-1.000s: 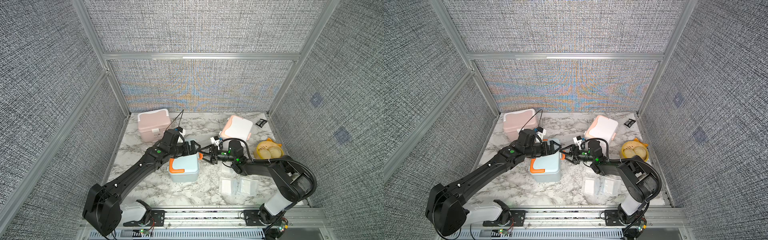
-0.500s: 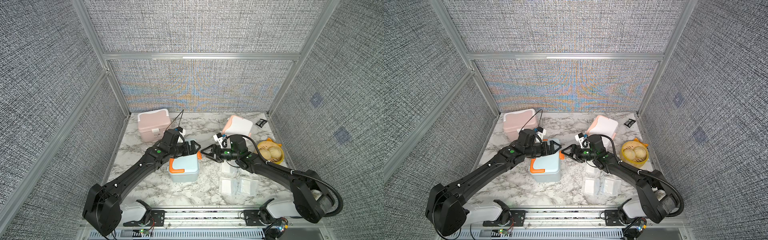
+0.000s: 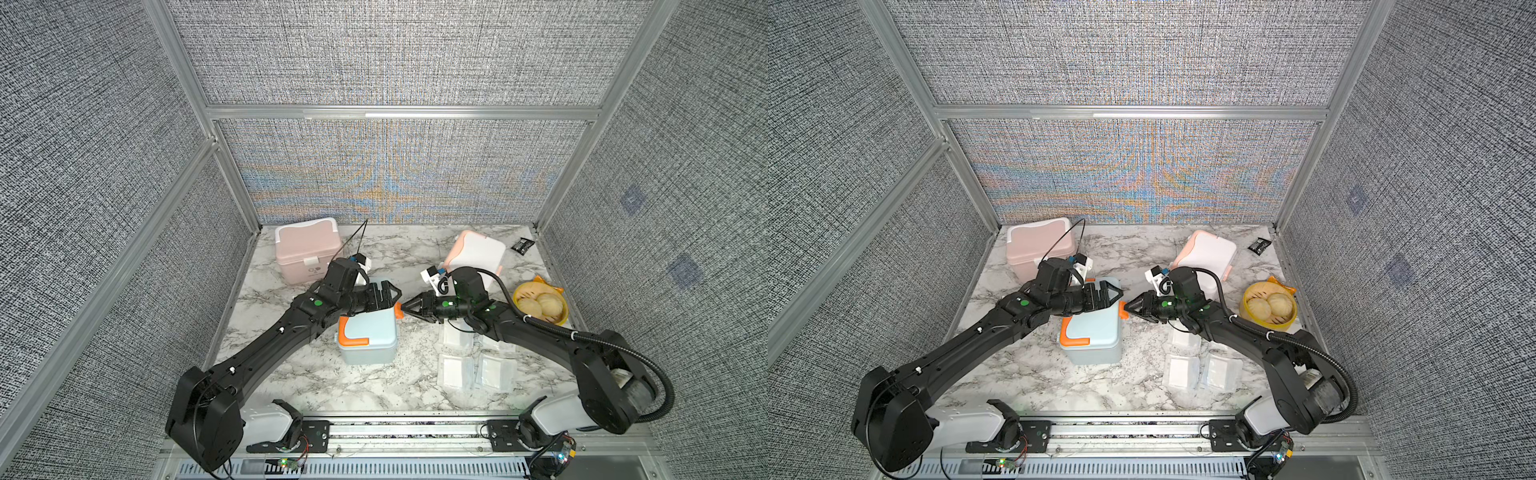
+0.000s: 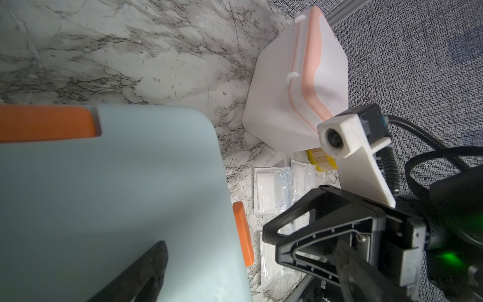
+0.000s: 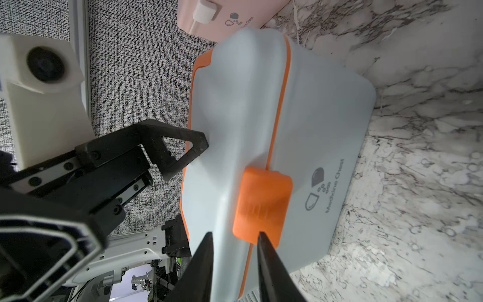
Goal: Open first aid kits and take out gauze
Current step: Fasten the fastener of the first aid kit.
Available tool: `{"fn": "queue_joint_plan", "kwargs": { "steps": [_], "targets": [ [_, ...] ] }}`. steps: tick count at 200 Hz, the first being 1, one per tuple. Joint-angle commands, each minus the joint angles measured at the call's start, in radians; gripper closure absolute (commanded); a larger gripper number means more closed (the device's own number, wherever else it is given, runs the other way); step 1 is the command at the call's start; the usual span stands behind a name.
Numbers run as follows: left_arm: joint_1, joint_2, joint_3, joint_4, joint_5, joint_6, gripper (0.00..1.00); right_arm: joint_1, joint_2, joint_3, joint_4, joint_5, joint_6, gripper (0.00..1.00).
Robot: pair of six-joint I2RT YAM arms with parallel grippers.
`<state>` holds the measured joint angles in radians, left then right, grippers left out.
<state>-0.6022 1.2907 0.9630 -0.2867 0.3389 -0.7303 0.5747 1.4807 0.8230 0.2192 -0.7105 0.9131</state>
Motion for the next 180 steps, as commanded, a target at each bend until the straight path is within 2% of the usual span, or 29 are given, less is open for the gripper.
{"fn": "queue_joint_plan", "kwargs": {
  "steps": [1,17,88,180],
  "targets": [
    [-0.001,0.008,-0.009,-0.116,-0.026,0.0,0.0,0.001,0.019,0.011,-0.031,0.011,-0.028,0.71],
    [-0.001,0.011,-0.009,-0.114,-0.024,0.0,0.01,0.003,0.038,0.02,-0.023,0.004,-0.029,0.76],
    [-0.001,0.018,-0.015,-0.103,-0.018,-0.003,0.0,0.026,0.127,0.034,-0.008,-0.006,-0.034,0.76],
    [-0.001,0.03,-0.033,-0.047,-0.003,-0.014,0.01,0.04,0.152,0.041,0.015,-0.001,-0.028,0.76]
  ]
}}
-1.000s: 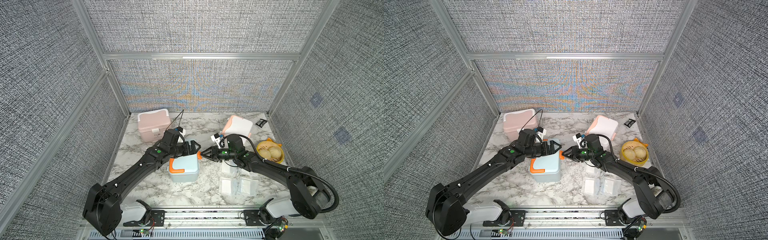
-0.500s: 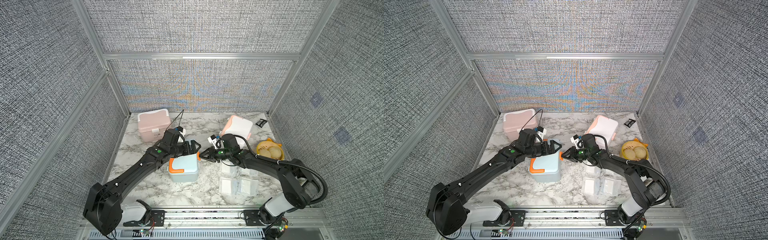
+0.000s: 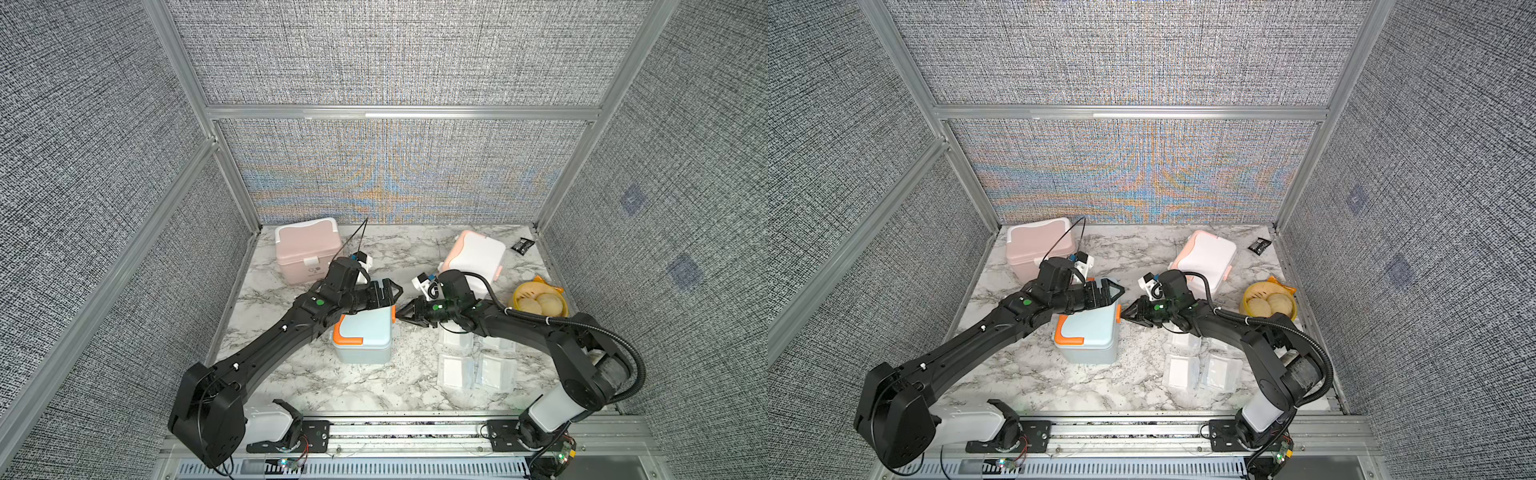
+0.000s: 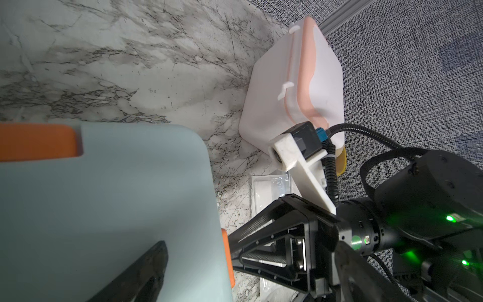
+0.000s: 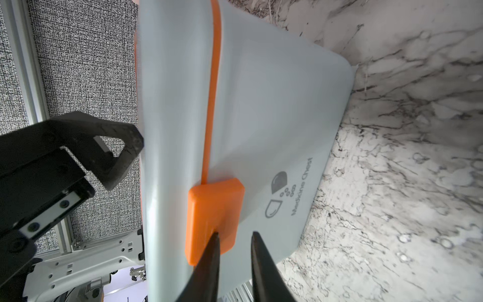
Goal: Open first aid kits and take out gauze
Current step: Fasten the fastener of the first aid kit.
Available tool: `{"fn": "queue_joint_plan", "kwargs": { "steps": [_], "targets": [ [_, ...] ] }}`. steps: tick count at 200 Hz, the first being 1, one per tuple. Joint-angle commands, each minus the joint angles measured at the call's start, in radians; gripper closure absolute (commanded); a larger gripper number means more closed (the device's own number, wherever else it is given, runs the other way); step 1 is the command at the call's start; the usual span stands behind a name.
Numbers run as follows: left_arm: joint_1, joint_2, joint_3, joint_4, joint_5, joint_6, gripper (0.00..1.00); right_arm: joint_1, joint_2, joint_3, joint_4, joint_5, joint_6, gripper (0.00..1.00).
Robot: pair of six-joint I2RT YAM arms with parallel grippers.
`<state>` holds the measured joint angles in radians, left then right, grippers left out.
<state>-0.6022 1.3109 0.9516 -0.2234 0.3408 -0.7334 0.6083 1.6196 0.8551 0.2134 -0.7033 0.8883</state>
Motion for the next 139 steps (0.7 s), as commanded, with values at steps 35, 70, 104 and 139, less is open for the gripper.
{"fn": "queue_joint_plan", "kwargs": {
  "steps": [35,70,104,139],
  "targets": [
    [-0.001,0.029,-0.036,-0.085,0.008,-0.021,0.0,0.008,0.052,0.022,0.03,-0.004,-0.004,0.76],
    [-0.001,0.022,-0.042,-0.09,-0.004,-0.017,0.0,0.008,0.058,0.029,0.034,-0.001,-0.005,0.75],
    [-0.002,0.026,-0.04,-0.09,-0.002,-0.017,0.01,0.01,0.043,0.033,0.027,-0.002,-0.008,0.75],
    [-0.001,0.028,-0.042,-0.088,0.001,-0.017,0.01,0.011,0.033,0.037,0.022,0.001,-0.006,0.75]
  ]
}}
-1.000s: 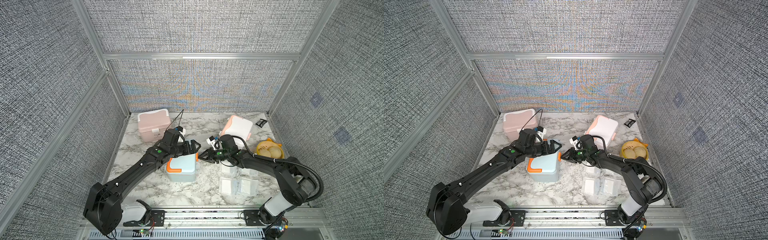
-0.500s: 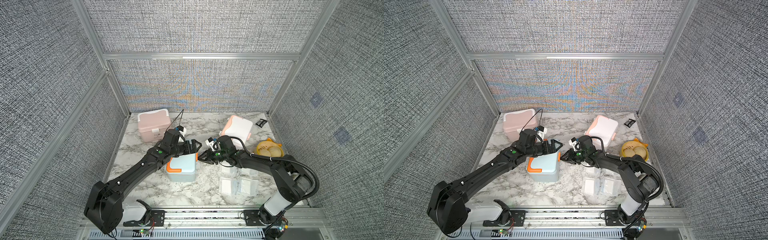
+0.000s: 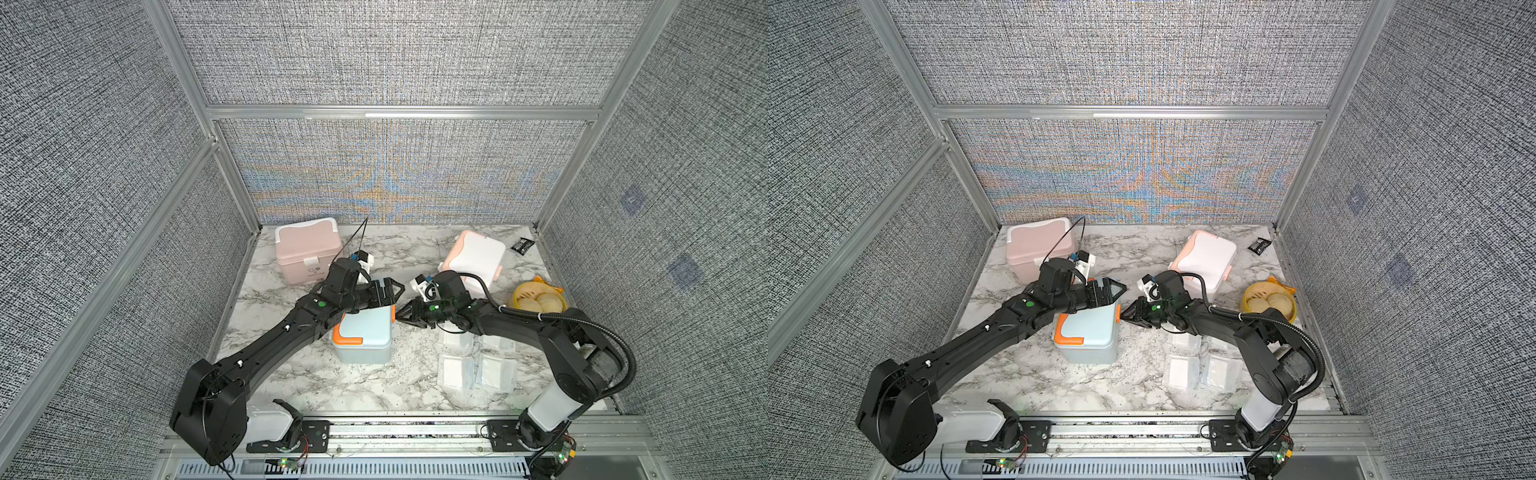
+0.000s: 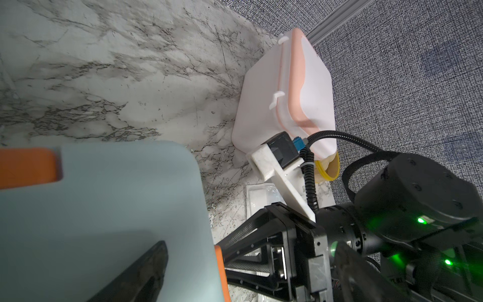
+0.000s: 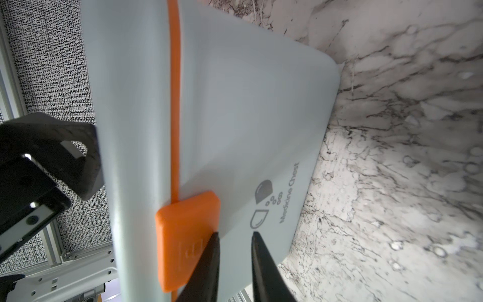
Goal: Open first aid kits and take out gauze
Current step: Fasten the fastener of the first aid kit, then move the first aid kit to the center of the board.
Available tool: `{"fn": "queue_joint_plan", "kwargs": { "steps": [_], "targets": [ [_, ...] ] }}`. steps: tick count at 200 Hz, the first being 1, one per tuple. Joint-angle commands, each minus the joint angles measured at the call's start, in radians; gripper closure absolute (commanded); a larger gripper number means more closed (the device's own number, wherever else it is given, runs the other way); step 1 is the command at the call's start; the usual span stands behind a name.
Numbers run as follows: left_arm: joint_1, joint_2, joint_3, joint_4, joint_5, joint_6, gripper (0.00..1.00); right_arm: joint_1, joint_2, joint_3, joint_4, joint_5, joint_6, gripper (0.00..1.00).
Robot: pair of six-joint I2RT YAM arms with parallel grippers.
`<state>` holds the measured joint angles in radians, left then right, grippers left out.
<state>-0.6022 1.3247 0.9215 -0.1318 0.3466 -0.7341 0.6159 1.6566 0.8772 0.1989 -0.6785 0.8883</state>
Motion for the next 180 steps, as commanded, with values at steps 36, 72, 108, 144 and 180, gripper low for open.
{"fn": "queue_joint_plan", "kwargs": {
  "steps": [36,72,108,144,180],
  "targets": [
    [-0.001,-0.007,-0.007,-0.19,-0.015,-0.014,0.01,0.004,-0.043,0.012,-0.04,0.014,-0.035,0.75],
    [-0.001,-0.094,0.021,-0.269,-0.09,0.011,0.01,0.004,-0.134,-0.006,-0.149,0.077,-0.094,0.69],
    [-0.001,-0.23,0.046,-0.383,-0.238,0.047,0.01,0.012,-0.222,-0.031,-0.199,0.094,-0.132,0.51],
    [0.025,-0.371,0.027,-0.46,-0.337,0.082,0.01,0.078,-0.237,-0.005,-0.234,0.094,-0.182,0.3],
    [0.062,-0.447,0.022,-0.51,-0.347,0.087,0.01,0.159,-0.152,0.087,-0.222,0.048,-0.181,0.25]
  ]
}}
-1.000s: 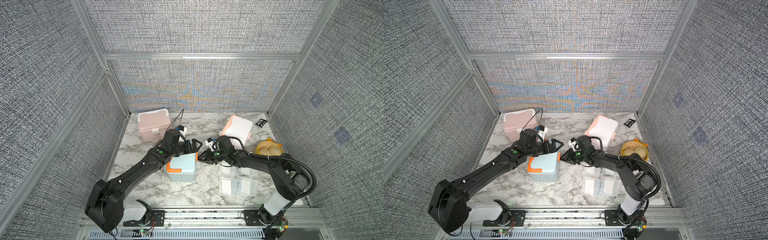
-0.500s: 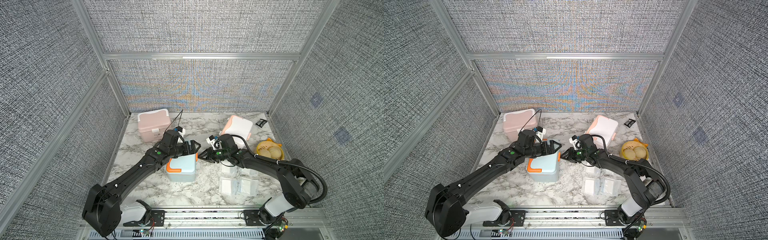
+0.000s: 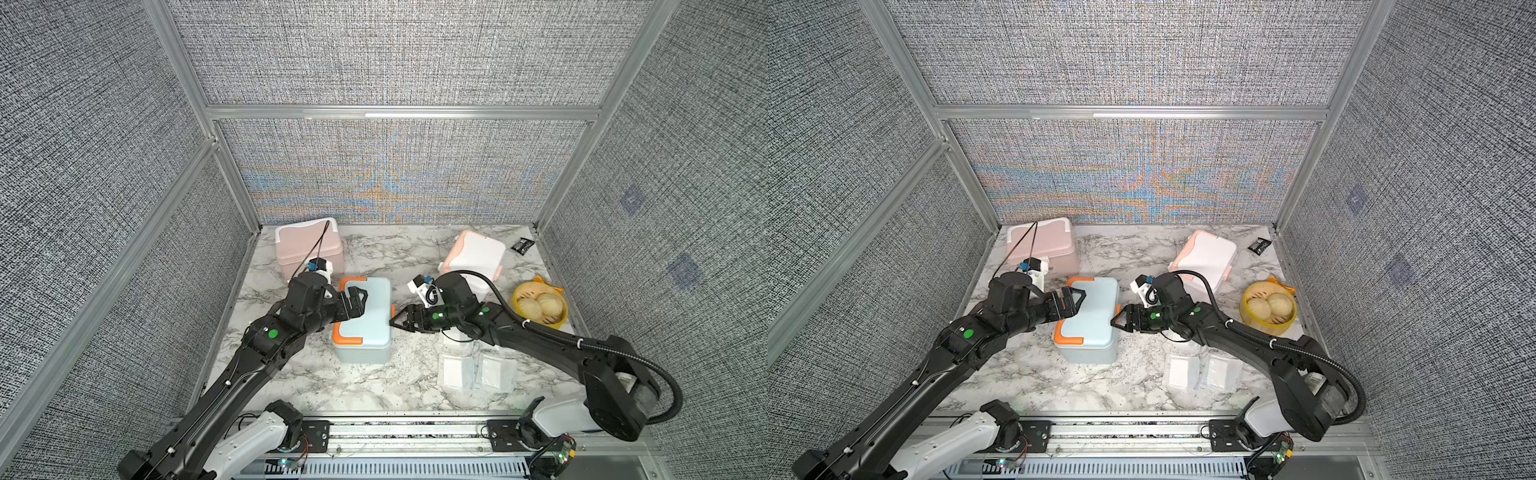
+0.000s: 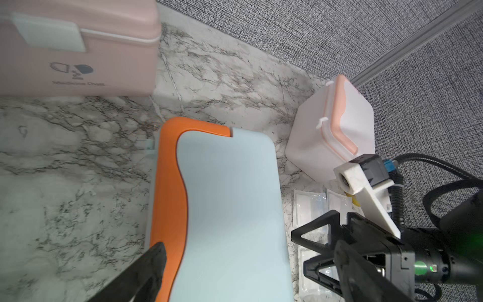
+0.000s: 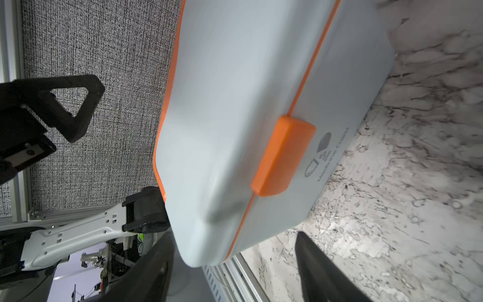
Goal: Open first aid kits and take out gauze
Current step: Move the first aid kit to the center of the board.
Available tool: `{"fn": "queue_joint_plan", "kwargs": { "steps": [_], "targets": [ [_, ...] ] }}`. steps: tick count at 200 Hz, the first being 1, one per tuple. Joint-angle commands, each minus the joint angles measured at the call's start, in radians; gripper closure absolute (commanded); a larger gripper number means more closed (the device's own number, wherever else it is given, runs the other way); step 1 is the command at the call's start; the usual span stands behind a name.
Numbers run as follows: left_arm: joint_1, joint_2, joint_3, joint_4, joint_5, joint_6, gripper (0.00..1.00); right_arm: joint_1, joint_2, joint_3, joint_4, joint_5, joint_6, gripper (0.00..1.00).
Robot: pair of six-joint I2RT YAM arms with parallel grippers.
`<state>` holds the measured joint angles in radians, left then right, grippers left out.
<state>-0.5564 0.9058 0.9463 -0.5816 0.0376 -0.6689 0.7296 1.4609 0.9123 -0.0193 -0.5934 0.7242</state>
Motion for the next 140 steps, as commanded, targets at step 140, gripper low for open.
{"fn": "queue_joint_plan", "kwargs": {
  "steps": [140],
  "targets": [
    [0.052,-0.139,0.036,-0.176,-0.089,0.028,0.0,0.192,0.63,0.502,0.455,0.121,0.422,0.21]
  ]
}}
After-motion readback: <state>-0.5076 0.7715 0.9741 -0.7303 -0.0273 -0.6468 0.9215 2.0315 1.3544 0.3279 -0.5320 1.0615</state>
